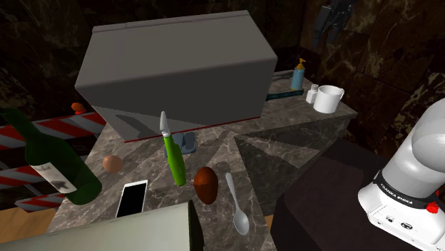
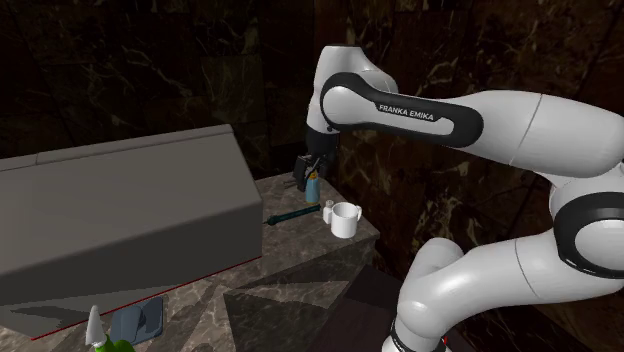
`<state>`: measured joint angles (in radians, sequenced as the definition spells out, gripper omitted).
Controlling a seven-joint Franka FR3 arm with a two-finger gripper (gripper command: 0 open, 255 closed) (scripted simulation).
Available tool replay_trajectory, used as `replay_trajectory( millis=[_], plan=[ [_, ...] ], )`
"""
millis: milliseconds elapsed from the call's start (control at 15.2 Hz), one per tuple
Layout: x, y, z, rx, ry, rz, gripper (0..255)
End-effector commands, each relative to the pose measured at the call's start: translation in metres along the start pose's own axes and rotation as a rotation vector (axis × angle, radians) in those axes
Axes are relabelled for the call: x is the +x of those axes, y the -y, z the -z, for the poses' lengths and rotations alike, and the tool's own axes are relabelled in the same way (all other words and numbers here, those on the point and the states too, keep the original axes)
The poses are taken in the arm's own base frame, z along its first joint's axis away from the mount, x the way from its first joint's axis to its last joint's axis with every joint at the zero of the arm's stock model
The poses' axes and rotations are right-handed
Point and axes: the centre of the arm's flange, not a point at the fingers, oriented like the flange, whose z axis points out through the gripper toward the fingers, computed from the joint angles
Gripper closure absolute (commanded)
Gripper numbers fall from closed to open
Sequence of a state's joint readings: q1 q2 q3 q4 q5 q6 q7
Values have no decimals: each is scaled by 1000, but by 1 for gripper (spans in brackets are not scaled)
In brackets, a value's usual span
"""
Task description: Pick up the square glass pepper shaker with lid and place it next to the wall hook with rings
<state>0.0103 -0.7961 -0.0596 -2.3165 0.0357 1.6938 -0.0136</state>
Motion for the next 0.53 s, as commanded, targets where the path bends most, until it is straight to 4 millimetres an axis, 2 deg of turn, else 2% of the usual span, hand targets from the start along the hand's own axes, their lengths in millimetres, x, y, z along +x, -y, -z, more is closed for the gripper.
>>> replay_trajectory(
  millis=[0, 462],
  plan=[
    [0, 0, 0, 0, 0, 0, 0],
    [22, -63, -60, -34, 30, -1, 0]
  ],
)
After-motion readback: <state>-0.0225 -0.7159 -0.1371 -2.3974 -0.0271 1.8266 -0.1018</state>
